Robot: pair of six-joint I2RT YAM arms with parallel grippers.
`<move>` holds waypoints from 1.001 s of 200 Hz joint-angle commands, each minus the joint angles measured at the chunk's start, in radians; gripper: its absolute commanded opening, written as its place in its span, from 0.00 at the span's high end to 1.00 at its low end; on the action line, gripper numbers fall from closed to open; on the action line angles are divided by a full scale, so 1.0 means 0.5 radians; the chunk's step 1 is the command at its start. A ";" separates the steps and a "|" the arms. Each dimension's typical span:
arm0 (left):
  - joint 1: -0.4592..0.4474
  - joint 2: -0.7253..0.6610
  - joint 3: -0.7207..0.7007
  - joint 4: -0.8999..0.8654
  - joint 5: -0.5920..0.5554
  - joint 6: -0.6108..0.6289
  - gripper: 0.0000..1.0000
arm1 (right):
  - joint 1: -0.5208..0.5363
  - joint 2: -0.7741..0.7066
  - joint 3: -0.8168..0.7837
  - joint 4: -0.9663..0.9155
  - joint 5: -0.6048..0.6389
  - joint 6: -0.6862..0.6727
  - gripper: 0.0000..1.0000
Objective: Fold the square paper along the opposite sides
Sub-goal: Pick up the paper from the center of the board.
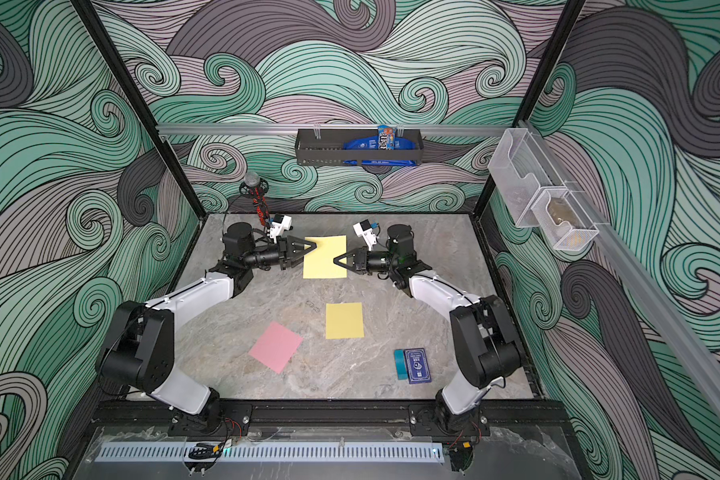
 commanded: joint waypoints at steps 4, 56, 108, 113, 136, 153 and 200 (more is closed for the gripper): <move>-0.003 -0.100 0.090 -0.188 -0.013 0.188 0.68 | -0.048 -0.057 0.091 -0.199 -0.071 -0.155 1.00; -0.009 -0.109 0.104 -0.302 -0.046 0.299 0.76 | -0.055 -0.024 0.223 -0.560 -0.120 -0.396 1.00; -0.032 -0.079 0.138 -0.367 -0.069 0.359 0.76 | -0.047 -0.028 0.268 -0.678 -0.122 -0.496 1.00; -0.034 -0.076 0.141 -0.372 -0.069 0.363 0.76 | -0.047 -0.026 0.274 -0.698 -0.122 -0.509 1.00; -0.037 -0.064 0.153 -0.409 -0.083 0.397 0.76 | -0.044 -0.039 0.279 -0.734 -0.123 -0.545 1.00; -0.043 -0.057 0.157 -0.437 -0.096 0.420 0.77 | -0.043 -0.052 0.278 -0.733 -0.122 -0.561 1.00; -0.052 -0.048 0.167 -0.485 -0.118 0.467 0.84 | -0.041 -0.065 0.289 -0.738 -0.125 -0.567 1.00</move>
